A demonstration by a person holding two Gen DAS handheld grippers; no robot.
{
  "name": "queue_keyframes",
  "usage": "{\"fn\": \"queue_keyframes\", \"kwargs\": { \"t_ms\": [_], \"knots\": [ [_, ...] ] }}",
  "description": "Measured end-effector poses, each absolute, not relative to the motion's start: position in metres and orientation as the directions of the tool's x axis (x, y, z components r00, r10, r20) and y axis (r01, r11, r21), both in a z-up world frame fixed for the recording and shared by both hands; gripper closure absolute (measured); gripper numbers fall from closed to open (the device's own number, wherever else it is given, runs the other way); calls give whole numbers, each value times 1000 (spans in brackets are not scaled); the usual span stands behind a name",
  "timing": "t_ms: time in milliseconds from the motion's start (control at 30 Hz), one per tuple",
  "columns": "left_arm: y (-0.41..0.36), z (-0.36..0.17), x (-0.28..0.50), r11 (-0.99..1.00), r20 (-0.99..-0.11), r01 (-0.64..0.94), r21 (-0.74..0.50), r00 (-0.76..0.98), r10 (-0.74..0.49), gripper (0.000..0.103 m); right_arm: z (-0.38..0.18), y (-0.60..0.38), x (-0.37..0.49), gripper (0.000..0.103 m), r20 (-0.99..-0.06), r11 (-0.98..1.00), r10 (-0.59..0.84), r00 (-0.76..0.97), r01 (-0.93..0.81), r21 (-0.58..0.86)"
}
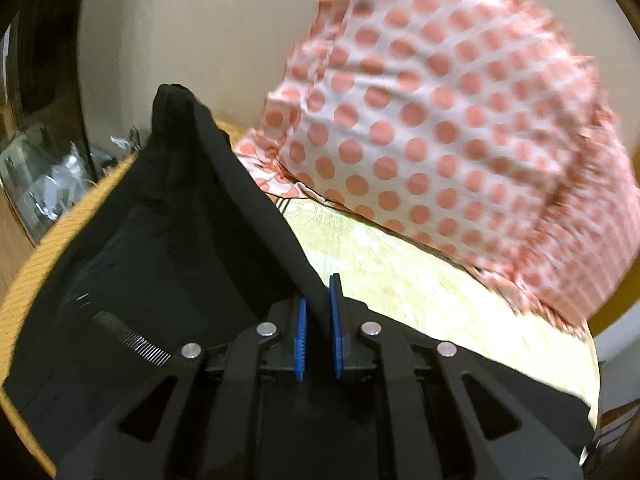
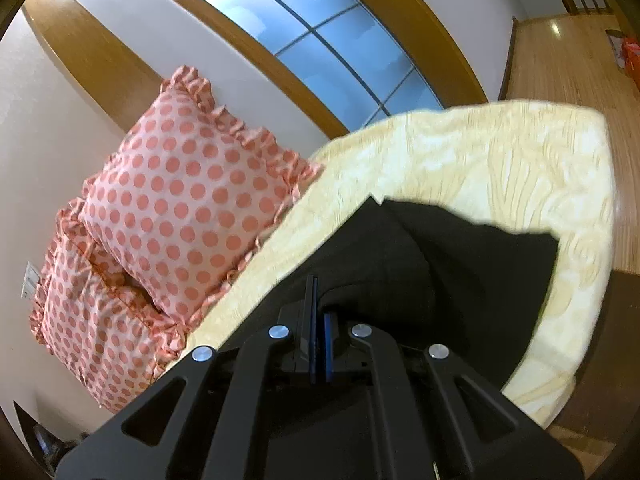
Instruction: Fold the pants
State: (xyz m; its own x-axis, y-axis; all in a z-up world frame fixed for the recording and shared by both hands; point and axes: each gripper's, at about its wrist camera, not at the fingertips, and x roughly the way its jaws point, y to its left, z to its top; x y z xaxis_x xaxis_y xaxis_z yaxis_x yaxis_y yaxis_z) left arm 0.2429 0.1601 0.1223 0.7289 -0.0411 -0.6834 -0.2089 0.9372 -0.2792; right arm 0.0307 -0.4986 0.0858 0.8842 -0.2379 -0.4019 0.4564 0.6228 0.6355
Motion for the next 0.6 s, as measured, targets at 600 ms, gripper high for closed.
{"fn": "queue_keyframes", "kwargs": {
  "t_ms": [600],
  "knots": [
    [139, 42, 27, 937, -600, -300, -179, 788, 137, 92, 82, -526, 8, 100, -455, 613, -254, 853, 506, 607]
  ]
}}
